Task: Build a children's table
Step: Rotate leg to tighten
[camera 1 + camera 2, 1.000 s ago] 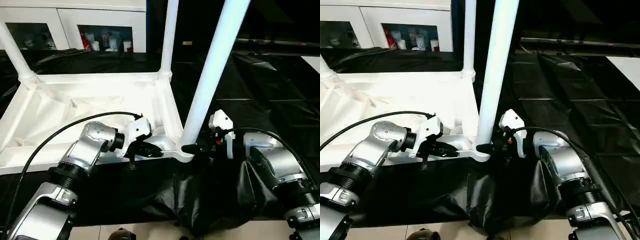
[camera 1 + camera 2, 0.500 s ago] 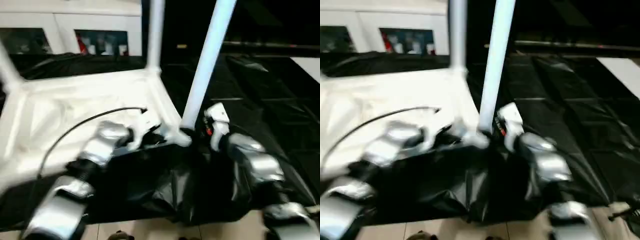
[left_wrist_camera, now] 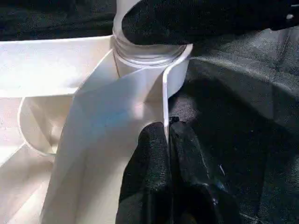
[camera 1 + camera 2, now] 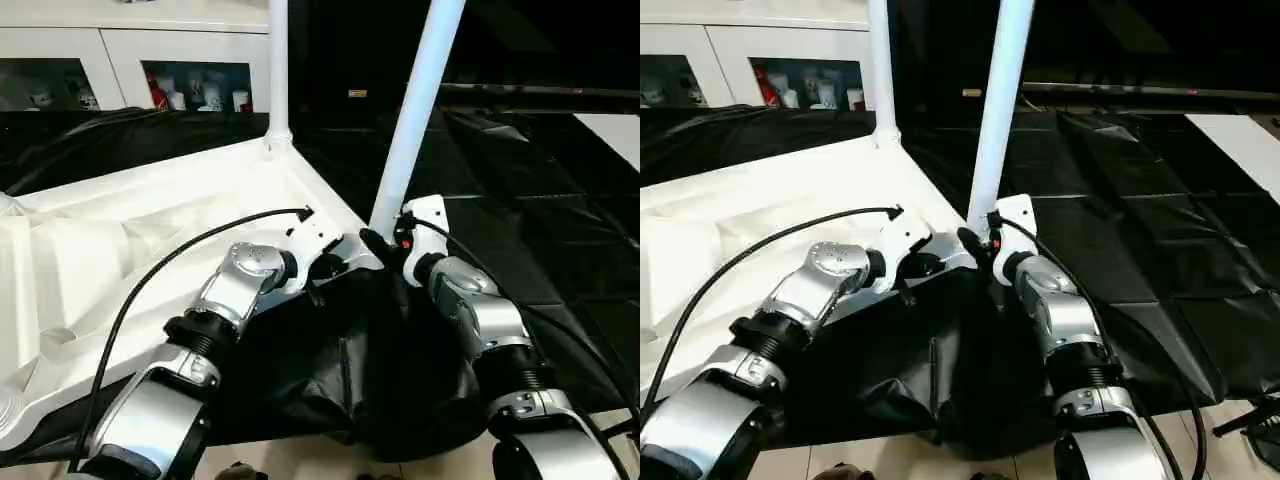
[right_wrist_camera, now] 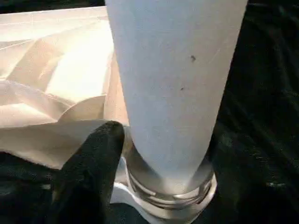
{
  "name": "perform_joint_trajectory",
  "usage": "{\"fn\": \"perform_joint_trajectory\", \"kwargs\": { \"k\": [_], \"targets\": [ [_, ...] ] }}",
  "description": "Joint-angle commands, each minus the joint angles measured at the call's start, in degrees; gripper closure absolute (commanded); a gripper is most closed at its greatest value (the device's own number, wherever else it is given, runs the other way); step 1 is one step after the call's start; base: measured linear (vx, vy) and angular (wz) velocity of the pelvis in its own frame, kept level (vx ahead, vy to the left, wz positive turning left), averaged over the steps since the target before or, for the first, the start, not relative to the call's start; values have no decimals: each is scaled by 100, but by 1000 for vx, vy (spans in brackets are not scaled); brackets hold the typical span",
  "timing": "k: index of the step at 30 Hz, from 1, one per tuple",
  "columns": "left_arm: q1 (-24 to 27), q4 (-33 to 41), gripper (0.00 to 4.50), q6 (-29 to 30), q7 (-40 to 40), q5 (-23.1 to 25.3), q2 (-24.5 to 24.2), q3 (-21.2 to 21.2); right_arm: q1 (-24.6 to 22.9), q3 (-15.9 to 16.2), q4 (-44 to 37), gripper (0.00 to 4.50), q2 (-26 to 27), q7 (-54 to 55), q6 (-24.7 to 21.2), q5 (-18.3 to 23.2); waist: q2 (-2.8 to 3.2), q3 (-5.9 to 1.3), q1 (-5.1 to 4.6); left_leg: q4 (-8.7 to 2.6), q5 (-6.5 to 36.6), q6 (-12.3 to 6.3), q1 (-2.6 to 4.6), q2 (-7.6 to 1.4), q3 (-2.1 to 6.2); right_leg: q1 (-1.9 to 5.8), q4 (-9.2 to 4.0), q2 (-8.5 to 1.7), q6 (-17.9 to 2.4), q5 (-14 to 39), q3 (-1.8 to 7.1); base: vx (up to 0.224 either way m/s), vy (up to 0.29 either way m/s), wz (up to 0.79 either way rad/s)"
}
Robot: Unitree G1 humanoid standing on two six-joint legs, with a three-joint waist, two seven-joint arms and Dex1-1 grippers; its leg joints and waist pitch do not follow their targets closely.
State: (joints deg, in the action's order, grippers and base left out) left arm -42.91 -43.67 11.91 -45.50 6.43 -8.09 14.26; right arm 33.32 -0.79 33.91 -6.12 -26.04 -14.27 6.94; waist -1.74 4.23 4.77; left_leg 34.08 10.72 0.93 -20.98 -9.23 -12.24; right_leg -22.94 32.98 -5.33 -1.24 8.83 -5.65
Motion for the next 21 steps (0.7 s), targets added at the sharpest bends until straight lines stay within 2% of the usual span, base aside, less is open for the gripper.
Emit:
{"fn": "perform_joint_trajectory", "kwargs": {
  "k": [1, 3, 4, 7, 8, 11, 13, 15, 18, 21],
  "targets": [
    [-89, 99, 450, -354, -314, -140, 111, 100, -73, 305, -8, 124, 22, -503, -107, 118, 0, -351, -7, -510, 1919, 81, 129, -462, 324, 179, -515, -544, -705, 2703, 351, 0, 0, 0],
    [-51, 129, 450, -450, -520, -163, -4, 112, -101, 368, -81, 114, -146, -827, -122, 139, 2, -361, 1, -502, 1727, 44, 128, -466, 297, 174, -480, -539, -820, 2394, 370, 0, 0, 0],
    [-4, 176, 450, -534, -740, -186, -118, 142, -153, 474, -194, 114, -318, -1198, -138, 148, 0, -367, 23, -496, 1623, -1, 120, -458, 294, 204, -464, -528, -859, 2250, 363, 0, 0, 0],
    [201, 442, 450, -731, -1561, -365, -466, 213, -376, 843, -628, 114, -898, -2273, -79, 115, -8, -383, 57, -481, 1368, -131, 103, -479, 271, 227, -386, -532, -1000, 1746, 381, 0, 0, 0],
    [322, 636, 450, -788, -1995, -499, -635, 243, -460, 947, -793, 114, -1127, -2673, -30, 114, -16, -400, 72, -463, 1132, -260, 82, -471, 248, 255, -336, -516, -1136, 1379, 373, 50, -15, 2],
    [448, 873, 450, -691, -2424, -641, -848, 255, -543, 1046, -957, 114, -1393, -3178, 35, 150, 5, -409, 110, -451, 890, -343, 72, -504, 234, 272, -262, -513, -1325, 1048, 363, 0, 0, 0],
    [475, 918, 450, -667, -2532, -646, -935, 268, -572, 1079, -1022, 114, -1483, -3379, 25, 190, 6, -417, 128, -435, 773, -393, 87, -514, 217, 254, -229, -499, -1436, 859, 359, 0, 0, 0],
    [495, 941, 450, -674, -2648, -662, -1018, 266, -599, 1118, -1094, 114, -1581, -3587, 7, 243, 4, -401, 155, -444, 884, -342, 86, -521, 215, 251, -242, -503, -1475, 1014, 357, 0, 0, 0],
    [526, 1001, 450, -645, -2793, -707, -1119, 248, -633, 1180, -1196, 114, -1706, -3875, -74, 334, -3, -382, 178, -459, 1134, -213, 97, -519, 220, 251, -297, -526, -1353, 1468, 365, 0, 0, 0],
    [562, 1098, 450, -603, -2859, -745, -1164, 240, -631, 1214, -1208, 139, -1758, -4061, -170, 385, -8, -369, 179, -475, 1250, -123, 100, -520, 232, 236, -336, -530, -1235, 1775, 371, 0, 0, 0]
  ]
}}
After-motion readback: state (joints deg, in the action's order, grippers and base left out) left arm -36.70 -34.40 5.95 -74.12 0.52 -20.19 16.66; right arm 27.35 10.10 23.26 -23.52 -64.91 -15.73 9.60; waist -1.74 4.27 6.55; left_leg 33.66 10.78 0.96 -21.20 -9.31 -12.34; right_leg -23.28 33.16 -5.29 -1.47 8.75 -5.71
